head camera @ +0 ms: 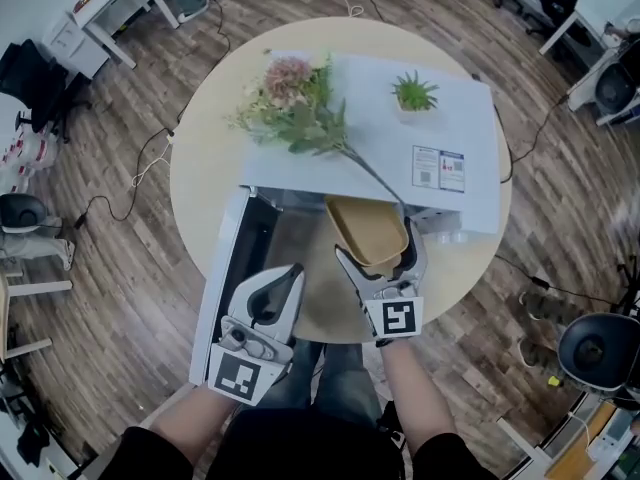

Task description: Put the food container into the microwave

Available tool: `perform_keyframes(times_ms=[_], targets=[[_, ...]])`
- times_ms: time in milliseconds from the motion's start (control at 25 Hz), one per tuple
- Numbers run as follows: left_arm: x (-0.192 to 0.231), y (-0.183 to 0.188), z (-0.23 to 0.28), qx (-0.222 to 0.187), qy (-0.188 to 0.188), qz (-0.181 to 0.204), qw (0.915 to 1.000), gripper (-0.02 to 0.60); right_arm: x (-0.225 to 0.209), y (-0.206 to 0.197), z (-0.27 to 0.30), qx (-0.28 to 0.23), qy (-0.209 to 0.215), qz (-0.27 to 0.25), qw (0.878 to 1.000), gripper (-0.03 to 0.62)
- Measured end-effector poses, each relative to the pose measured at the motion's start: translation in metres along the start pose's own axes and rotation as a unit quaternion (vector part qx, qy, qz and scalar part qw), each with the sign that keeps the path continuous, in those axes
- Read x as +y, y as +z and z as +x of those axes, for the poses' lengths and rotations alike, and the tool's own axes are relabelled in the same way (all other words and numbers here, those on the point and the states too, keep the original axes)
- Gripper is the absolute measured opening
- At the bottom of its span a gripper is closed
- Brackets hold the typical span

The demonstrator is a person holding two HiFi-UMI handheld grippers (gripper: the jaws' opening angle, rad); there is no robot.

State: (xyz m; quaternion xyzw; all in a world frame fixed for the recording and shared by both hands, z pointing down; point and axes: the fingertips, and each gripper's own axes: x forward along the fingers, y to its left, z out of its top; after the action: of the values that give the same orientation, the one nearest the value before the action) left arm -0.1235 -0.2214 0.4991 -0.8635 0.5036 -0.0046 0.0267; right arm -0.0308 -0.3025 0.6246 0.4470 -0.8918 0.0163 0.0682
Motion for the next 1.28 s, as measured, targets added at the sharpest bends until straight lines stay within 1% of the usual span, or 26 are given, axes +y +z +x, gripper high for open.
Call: perform_keyframes(times_ms=[200,320,560,680,760,920,1040,1080,1160,1280], targets=[[0.005,0.002,-0.008,0.005,0.004,0.006,1.0,0.002,-0.01,-0.02,0.049,0.011,-0.009,-0.002,1.0,0.568],[0.009,-0.001,-0.012,0.005,0.012,0.0,0.9999,0.002,-0.015,-0.028,0.07,0.014,-0.01,-0.002,1.0,0.568],[0.012,-0.007,-0.015,0.008,0.02,-0.011,0.9997,0.002,-0.025,-0.045,0.106,0.055,-0.01,-0.014,0.998,0.568],[0.012,-0.009,-0.015,0.011,0.019,-0.012,0.9997,0.002,-0.029,-0.05,0.123,0.073,-0.015,-0.028,0.997,0.568],[0.013,-0.011,-0.015,0.014,0.02,-0.013,0.9996,0.002,-0.031,-0.052,0.132,0.079,-0.014,-0.026,0.996,0.568],[0.015,-0.013,-0.014,0.019,0.022,-0.014,0.9995,0.002,-0.038,-0.056,0.148,0.097,-0.02,-0.034,0.994,0.569],[0.015,-0.014,-0.014,0.02,0.022,-0.017,0.9994,0.002,-0.04,-0.063,0.155,0.131,-0.014,-0.049,0.99,0.573],[0.015,-0.015,-0.013,0.02,0.022,-0.018,0.9994,0.002,-0.039,-0.066,0.156,0.142,-0.01,-0.05,0.989,0.587],[0.014,-0.015,-0.012,0.021,0.022,-0.02,0.9994,0.002,-0.037,-0.07,0.154,0.158,-0.008,-0.047,0.986,0.597],[0.013,-0.014,-0.009,0.02,0.019,-0.018,0.9995,0.002,-0.037,-0.073,0.144,0.171,-0.018,-0.041,0.984,0.597]])
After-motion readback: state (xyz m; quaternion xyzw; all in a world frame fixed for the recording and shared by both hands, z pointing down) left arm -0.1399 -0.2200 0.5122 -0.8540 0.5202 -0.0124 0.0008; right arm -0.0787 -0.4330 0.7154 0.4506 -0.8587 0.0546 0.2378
